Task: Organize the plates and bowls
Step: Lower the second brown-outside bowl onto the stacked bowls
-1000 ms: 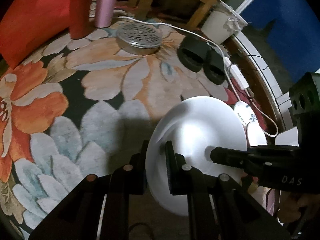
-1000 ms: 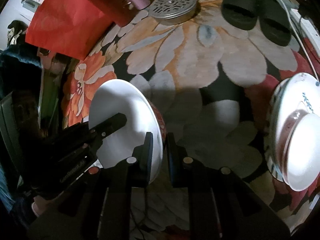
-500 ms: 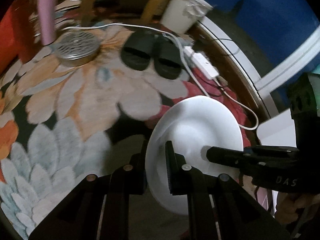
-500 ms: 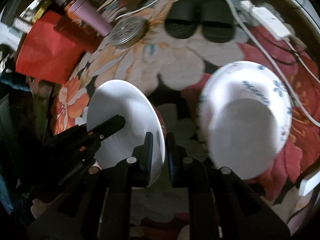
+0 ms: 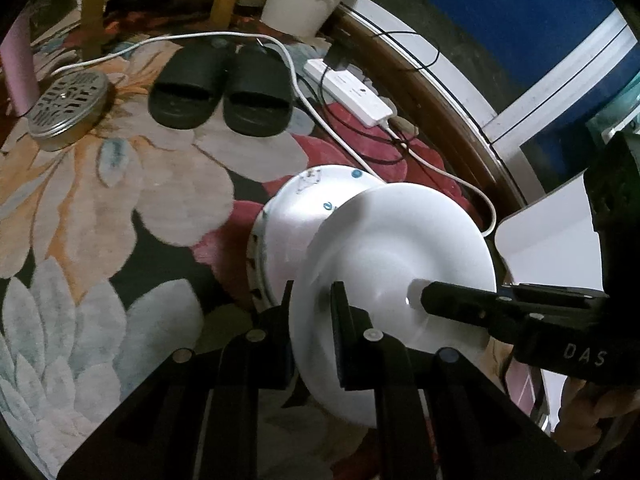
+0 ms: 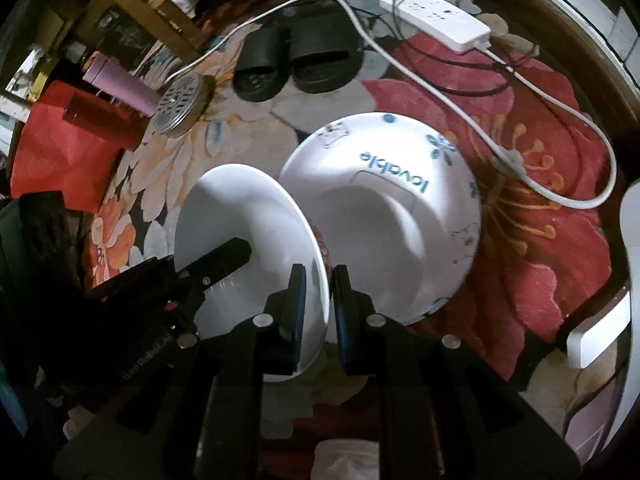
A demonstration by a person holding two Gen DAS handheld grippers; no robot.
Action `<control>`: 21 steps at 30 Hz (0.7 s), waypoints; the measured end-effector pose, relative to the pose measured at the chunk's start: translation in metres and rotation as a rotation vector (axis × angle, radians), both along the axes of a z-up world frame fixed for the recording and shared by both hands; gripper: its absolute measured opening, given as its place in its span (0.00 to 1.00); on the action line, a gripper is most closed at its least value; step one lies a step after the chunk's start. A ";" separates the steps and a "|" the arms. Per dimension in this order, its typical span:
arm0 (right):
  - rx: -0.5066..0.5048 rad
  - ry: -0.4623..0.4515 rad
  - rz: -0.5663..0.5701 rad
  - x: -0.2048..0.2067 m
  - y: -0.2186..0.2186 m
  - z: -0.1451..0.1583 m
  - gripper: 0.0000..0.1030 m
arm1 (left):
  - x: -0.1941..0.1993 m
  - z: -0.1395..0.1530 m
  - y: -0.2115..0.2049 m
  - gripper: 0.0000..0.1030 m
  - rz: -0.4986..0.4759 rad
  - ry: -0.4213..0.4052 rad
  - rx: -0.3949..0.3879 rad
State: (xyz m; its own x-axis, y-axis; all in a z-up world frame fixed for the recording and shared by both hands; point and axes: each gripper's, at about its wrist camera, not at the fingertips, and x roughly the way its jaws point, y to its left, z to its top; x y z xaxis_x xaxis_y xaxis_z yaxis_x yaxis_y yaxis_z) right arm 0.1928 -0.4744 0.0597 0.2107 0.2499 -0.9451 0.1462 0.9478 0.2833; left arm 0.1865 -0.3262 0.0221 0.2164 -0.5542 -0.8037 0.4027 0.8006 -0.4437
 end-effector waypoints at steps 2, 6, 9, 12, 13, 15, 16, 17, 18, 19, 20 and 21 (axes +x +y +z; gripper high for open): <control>-0.004 0.000 -0.007 0.000 -0.005 0.000 0.14 | 0.000 -0.002 -0.005 0.13 -0.004 0.003 0.000; -0.013 0.005 -0.018 -0.001 -0.014 -0.003 0.14 | 0.001 -0.005 -0.017 0.13 -0.014 0.007 0.008; -0.018 0.012 -0.025 -0.001 -0.019 -0.008 0.14 | 0.000 -0.010 -0.024 0.13 -0.027 0.010 0.022; -0.018 0.025 -0.031 -0.003 -0.023 -0.013 0.14 | 0.001 -0.015 -0.028 0.13 -0.033 0.021 0.029; -0.019 0.029 -0.031 -0.004 -0.023 -0.015 0.14 | 0.001 -0.016 -0.028 0.13 -0.034 0.023 0.030; -0.018 0.040 -0.033 -0.004 -0.024 -0.019 0.14 | 0.001 -0.018 -0.029 0.13 -0.038 0.025 0.033; -0.019 0.043 -0.034 -0.005 -0.024 -0.020 0.14 | 0.001 -0.018 -0.030 0.13 -0.040 0.025 0.036; -0.022 0.045 -0.033 -0.005 -0.024 -0.021 0.14 | 0.001 -0.018 -0.030 0.13 -0.044 0.024 0.038; -0.024 0.046 -0.034 -0.006 -0.025 -0.022 0.14 | 0.001 -0.019 -0.031 0.13 -0.047 0.025 0.040; -0.024 0.048 -0.036 -0.006 -0.025 -0.022 0.13 | 0.001 -0.019 -0.032 0.13 -0.049 0.027 0.040; -0.025 0.049 -0.039 -0.006 -0.025 -0.023 0.13 | 0.002 -0.019 -0.032 0.13 -0.050 0.029 0.036; -0.028 0.048 -0.041 -0.005 -0.026 -0.024 0.13 | 0.002 -0.019 -0.032 0.13 -0.050 0.032 0.033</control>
State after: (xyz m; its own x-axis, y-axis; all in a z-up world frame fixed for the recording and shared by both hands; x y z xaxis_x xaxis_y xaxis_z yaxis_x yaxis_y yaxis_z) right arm 0.1876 -0.5001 0.0362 0.1741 0.2151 -0.9609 0.1975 0.9484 0.2481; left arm 0.1884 -0.3578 0.0029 0.1630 -0.5371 -0.8276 0.4291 0.7939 -0.4307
